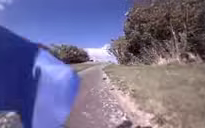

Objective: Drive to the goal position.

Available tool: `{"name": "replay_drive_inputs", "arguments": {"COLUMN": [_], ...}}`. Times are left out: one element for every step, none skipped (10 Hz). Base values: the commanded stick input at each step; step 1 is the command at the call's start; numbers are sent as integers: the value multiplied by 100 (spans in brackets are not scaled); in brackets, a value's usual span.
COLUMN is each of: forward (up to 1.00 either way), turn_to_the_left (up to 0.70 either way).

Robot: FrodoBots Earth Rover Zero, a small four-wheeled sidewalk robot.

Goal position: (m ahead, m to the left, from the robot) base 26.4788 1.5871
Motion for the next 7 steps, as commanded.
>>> {"name": "replay_drive_inputs", "arguments": {"forward": [100,100,100,100,100,100,100], "turn_to_the_left": [0,0,8,24,37,39,40]}}
